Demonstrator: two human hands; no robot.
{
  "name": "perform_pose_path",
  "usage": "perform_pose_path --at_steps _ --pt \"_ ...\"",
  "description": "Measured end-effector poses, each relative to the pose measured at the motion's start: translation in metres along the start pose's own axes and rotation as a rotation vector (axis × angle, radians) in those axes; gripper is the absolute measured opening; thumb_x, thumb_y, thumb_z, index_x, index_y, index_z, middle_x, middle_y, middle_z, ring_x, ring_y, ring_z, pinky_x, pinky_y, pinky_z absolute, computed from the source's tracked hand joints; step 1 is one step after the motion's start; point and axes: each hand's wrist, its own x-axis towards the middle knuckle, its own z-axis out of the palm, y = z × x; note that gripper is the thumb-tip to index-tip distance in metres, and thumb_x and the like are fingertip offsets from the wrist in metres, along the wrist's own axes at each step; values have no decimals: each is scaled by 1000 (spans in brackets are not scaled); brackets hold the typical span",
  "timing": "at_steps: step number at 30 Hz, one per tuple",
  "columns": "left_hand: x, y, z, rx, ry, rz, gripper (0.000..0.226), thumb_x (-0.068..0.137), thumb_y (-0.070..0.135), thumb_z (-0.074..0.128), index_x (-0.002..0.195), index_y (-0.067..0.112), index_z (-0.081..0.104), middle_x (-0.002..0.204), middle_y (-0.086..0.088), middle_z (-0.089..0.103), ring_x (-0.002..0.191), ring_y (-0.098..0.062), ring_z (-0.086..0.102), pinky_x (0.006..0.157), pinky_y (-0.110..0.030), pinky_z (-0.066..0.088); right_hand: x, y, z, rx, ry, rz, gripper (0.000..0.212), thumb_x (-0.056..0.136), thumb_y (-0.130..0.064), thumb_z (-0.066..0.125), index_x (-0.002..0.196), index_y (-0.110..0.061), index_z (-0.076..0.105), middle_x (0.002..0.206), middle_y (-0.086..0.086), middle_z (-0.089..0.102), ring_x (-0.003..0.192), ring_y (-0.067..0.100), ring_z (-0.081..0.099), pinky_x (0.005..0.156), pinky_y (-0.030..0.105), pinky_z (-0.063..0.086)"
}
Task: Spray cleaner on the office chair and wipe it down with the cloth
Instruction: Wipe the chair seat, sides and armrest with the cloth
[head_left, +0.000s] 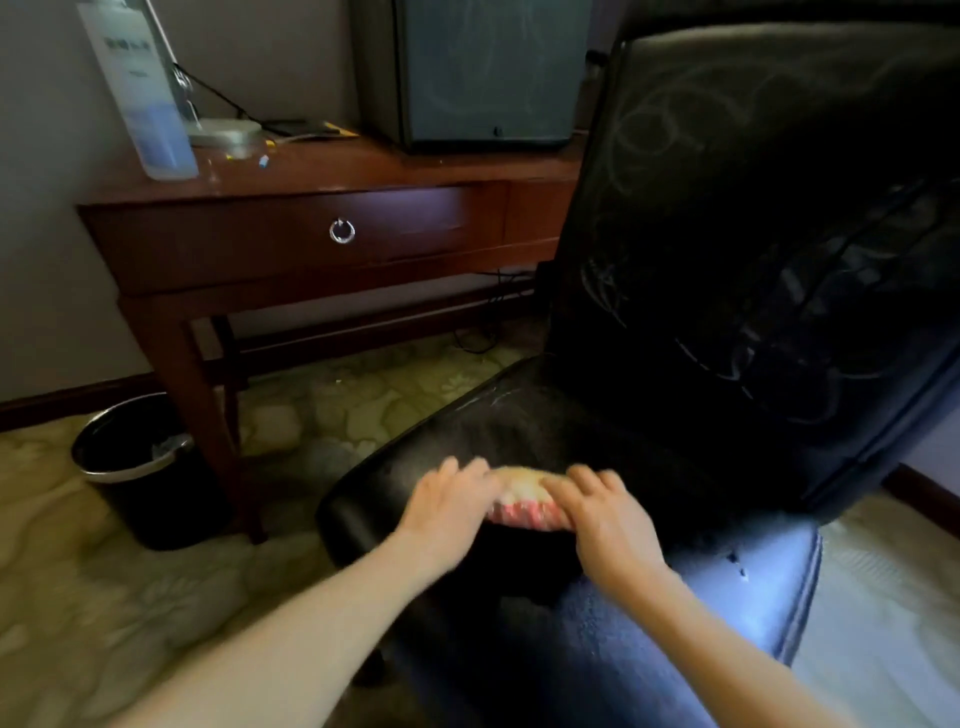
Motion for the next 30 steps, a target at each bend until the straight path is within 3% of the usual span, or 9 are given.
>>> perform_pose_path --at_steps 3,5,10,14,19,26,30 --pt "45 -19 12 71 -56 -69 35 98 16 37 129 23 49 121 -5 48 105 -29 53 81 -37 45 51 10 26 -2 -173 0 48 85 -18 36 129 -31 52 118 1 52 98 29 49 81 38 50" --pt "58 -27 34 116 -87 -69 30 97 15 38 123 19 53 120 -7 50 103 -30 55 79 -37 47 72 10 52 46 -293 11 50 86 -16 48 133 -33 47 122 1 47 109 31 45 89 40 47" --pt "88 -50 72 83 81 -16 32 88 8 39 111 11 60 109 -15 54 89 -38 59 68 -43 49 108 31 87 18 -134 -50 46 87 -18 53 131 -32 51 114 6 53 100 30 47 81 38 48" --pt "136 -60 78 134 86 -56 27 92 12 46 115 15 60 111 -14 55 94 -40 61 70 -44 47 153 51 99 21 -53 44 35 91 -21 51 124 -30 59 115 9 52 103 33 46 81 37 46" --pt "200 -76 83 198 62 -37 30 91 12 50 118 17 62 116 -15 59 106 -41 58 82 -43 48 203 72 108 10 -60 129 35 90 -17 54 123 -26 61 119 12 54 109 34 51 87 34 44" --pt "230 -83 90 176 29 -8 31 88 10 49 115 19 63 112 -16 62 104 -42 58 81 -42 46 229 79 115 -5 -73 222 38 85 -11 57 120 -24 61 119 12 58 109 34 55 86 36 45" --pt "218 -82 82 153 -45 10 32 85 10 52 113 20 64 111 -14 64 102 -39 60 79 -40 48 212 73 101 -11 -181 192 42 86 -22 62 127 -26 55 122 12 51 110 35 53 87 37 44"
